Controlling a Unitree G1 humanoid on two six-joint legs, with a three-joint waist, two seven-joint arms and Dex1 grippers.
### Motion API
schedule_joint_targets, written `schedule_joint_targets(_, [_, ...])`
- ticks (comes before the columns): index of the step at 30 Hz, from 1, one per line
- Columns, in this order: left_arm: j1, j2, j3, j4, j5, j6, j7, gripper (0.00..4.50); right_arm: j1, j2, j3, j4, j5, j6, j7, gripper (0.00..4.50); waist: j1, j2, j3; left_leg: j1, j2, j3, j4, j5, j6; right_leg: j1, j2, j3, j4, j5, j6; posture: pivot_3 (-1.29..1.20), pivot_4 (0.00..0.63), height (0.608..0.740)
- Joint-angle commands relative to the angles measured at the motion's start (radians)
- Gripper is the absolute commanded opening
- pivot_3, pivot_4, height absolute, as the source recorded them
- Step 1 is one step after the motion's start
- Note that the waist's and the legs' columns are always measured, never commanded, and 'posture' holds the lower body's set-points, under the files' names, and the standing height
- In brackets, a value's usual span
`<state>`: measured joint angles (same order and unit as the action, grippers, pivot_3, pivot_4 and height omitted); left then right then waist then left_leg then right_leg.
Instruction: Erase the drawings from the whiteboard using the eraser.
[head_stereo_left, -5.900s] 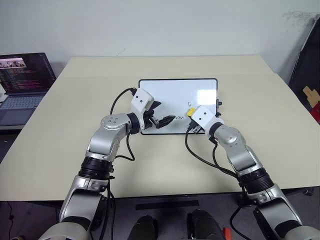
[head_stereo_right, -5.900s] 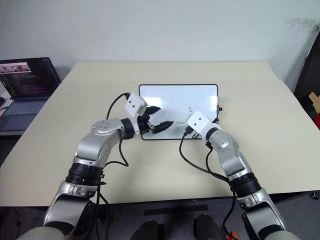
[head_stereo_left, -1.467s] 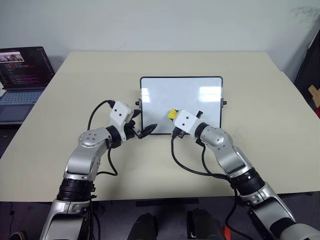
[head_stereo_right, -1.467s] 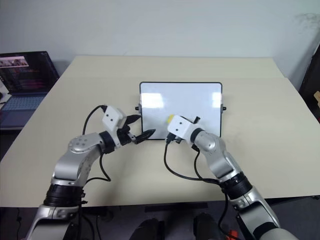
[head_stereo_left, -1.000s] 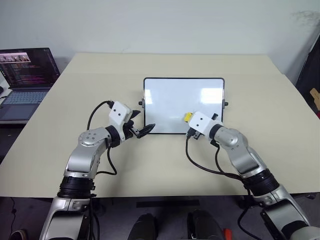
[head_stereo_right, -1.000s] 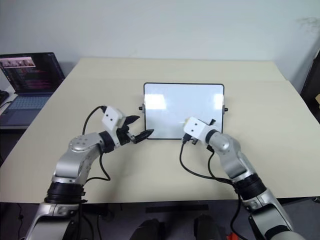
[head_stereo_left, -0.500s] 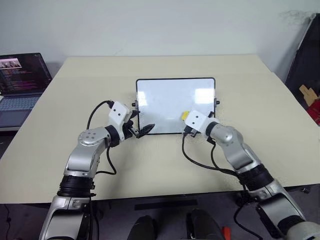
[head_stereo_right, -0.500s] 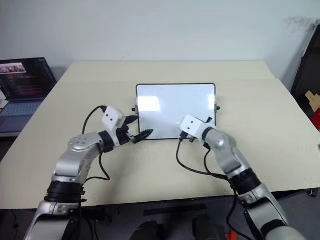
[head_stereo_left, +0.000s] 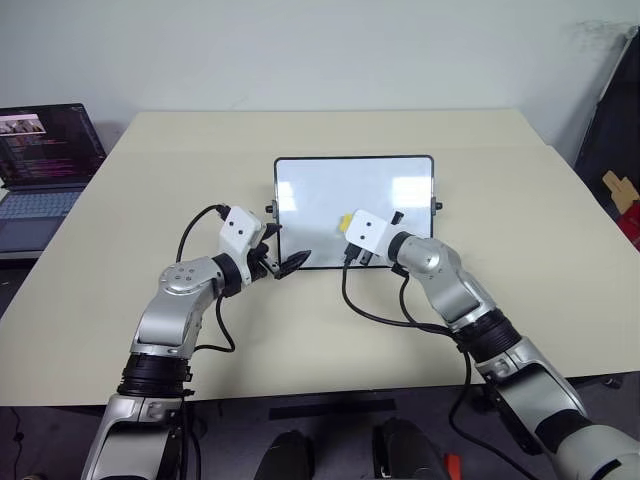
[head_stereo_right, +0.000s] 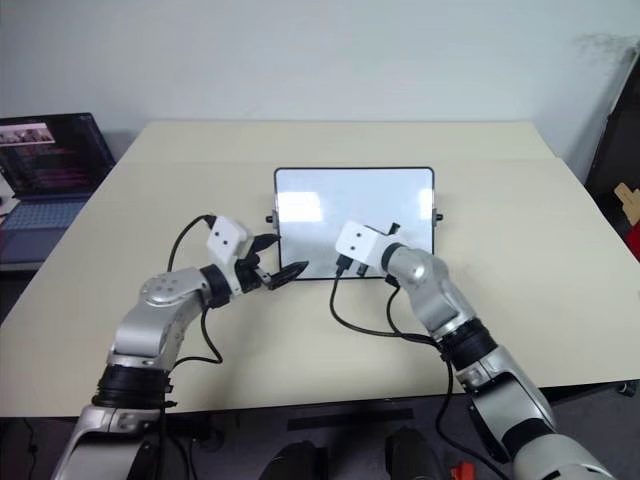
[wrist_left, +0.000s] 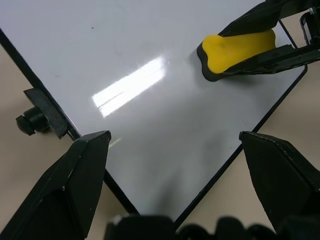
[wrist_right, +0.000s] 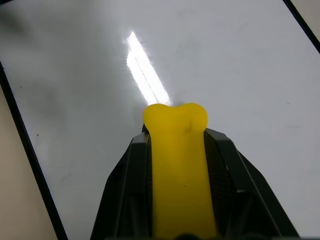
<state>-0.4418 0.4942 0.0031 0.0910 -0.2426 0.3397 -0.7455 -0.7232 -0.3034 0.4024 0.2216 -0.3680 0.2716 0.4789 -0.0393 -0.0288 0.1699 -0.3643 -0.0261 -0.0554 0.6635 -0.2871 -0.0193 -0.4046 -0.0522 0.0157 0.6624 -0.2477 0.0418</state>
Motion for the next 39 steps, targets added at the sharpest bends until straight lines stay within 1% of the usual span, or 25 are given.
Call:
schedule_joint_targets(1, [-0.018,-0.001,-0.003,-0.026,0.002,-0.022,-0.005,4.50,0.058,-0.085,-0.083,-0.013,0.000,0.034,-0.004,1.10,0.012,0.000,0.000,0.000,0.000,0.000,0.000,0.000,0.000,0.000,0.000,0.000,0.000,0.000,0.000,0.00,0.150,0.740])
schedule_joint_targets(4, [-0.031,-0.009,-0.010,-0.025,0.000,-0.020,-0.011,4.50,0.119,-0.145,-0.110,-0.056,0.004,0.049,0.011,1.10,0.025,0.000,0.000,-0.001,-0.002,-0.002,0.000,0.000,0.000,0.001,0.000,-0.002,-0.001,0.000,0.001,0.00,0.150,0.740])
schedule_joint_targets(7, [-0.043,-0.016,-0.016,-0.024,-0.001,-0.019,-0.017,4.50,0.166,-0.183,-0.131,-0.086,0.007,0.065,0.022,1.10,0.028,-0.001,0.000,-0.001,-0.003,-0.001,0.000,0.000,0.000,0.002,-0.001,-0.001,-0.002,0.000,0.001,0.00,0.150,0.740])
schedule_joint_targets(12, [-0.066,-0.025,-0.029,-0.013,-0.001,-0.021,-0.026,4.50,0.207,-0.211,-0.160,-0.113,0.021,0.085,0.025,1.10,0.025,-0.001,0.000,0.000,-0.002,-0.001,0.001,0.000,0.000,0.002,0.000,-0.001,-0.002,0.000,0.001,0.00,0.150,0.740])
schedule_joint_targets(15, [-0.084,-0.031,-0.040,-0.009,-0.003,-0.022,-0.037,4.50,0.213,-0.189,-0.176,-0.147,0.050,0.096,0.025,1.10,0.022,-0.001,0.000,0.000,-0.002,0.000,0.001,0.000,0.001,0.002,0.000,-0.001,-0.002,0.000,0.001,0.00,0.150,0.740])
schedule_joint_targets(18, [-0.110,-0.041,-0.051,-0.006,-0.009,-0.028,-0.058,4.50,0.207,-0.130,-0.215,-0.214,0.124,0.127,0.028,1.10,0.021,-0.002,0.000,0.000,-0.002,0.000,0.001,0.000,0.001,0.002,0.000,-0.001,-0.002,0.000,0.001,0.00,0.150,0.740])
schedule_joint_targets(22, [-0.149,-0.054,-0.064,0.002,-0.014,-0.037,-0.093,4.50,0.209,-0.062,-0.289,-0.316,0.204,0.219,0.007,1.10,0.013,-0.001,0.001,-0.002,-0.001,0.000,0.000,0.000,0.001,0.000,0.000,0.000,-0.002,0.000,0.001,0.00,0.150,0.740])
schedule_joint_targets(24, [-0.181,-0.069,-0.094,0.006,-0.014,-0.054,-0.133,4.50,0.235,-0.050,-0.366,-0.389,0.235,0.282,-0.029,1.10,0.013,-0.001,0.001,-0.003,-0.001,-0.001,-0.001,0.000,0.001,-0.001,0.000,-0.001,-0.003,-0.001,0.001,0.00,0.150,0.740])
schedule_joint_targets(26, [-0.201,-0.076,-0.111,0.012,-0.014,-0.067,-0.162,4.50,0.254,-0.044,-0.410,-0.436,0.255,0.327,-0.053,1.10,0.013,-0.001,0.001,-0.006,-0.001,-0.002,-0.001,0.000,0.000,-0.003,0.000,-0.001,-0.005,-0.001,0.002,0.00,0.150,0.740])
schedule_joint_targets(30, [-0.246,-0.103,-0.170,0.028,-0.018,-0.098,-0.254,4.50,0.350,-0.032,-0.542,-0.551,0.297,0.421,-0.120,1.10,0.021,-0.001,0.001,-0.017,-0.002,-0.004,-0.001,0.000,0.000,-0.010,-0.001,-0.002,-0.009,-0.002,0.002,0.00,0.150,0.740])
schedule_joint_targets(33, [-0.306,-0.162,-0.206,0.108,-0.001,-0.164,-0.294,4.50,0.444,-0.014,-0.629,-0.616,0.323,0.488,-0.160,1.10,0.031,0.000,0.001,-0.020,-0.002,-0.003,-0.001,0.001,-0.001,-0.012,-0.001,-0.002,-0.011,-0.002,0.003,0.00,0.150,0.740])
schedule_joint_targets(35, [-0.338,-0.196,-0.213,0.152,-0.002,-0.190,-0.310,4.50,0.483,-0.022,-0.646,-0.629,0.327,0.504,-0.173,1.10,0.036,0.000,0.001,-0.021,-0.003,-0.003,-0.001,0.000,0.001,-0.012,-0.001,-0.002,-0.011,-0.001,0.003,0.00,0.150,0.740])
schedule_joint_targets(39, [-0.404,-0.283,-0.255,0.255,0.017,-0.252,-0.349,4.50,0.541,-0.002,-0.690,-0.596,0.345,0.505,-0.216,1.10,0.031,0.000,0.001,-0.019,-0.003,0.000,-0.001,-0.001,0.002,-0.012,0.001,-0.001,-0.011,-0.001,0.003,0.00,0.150,0.740])
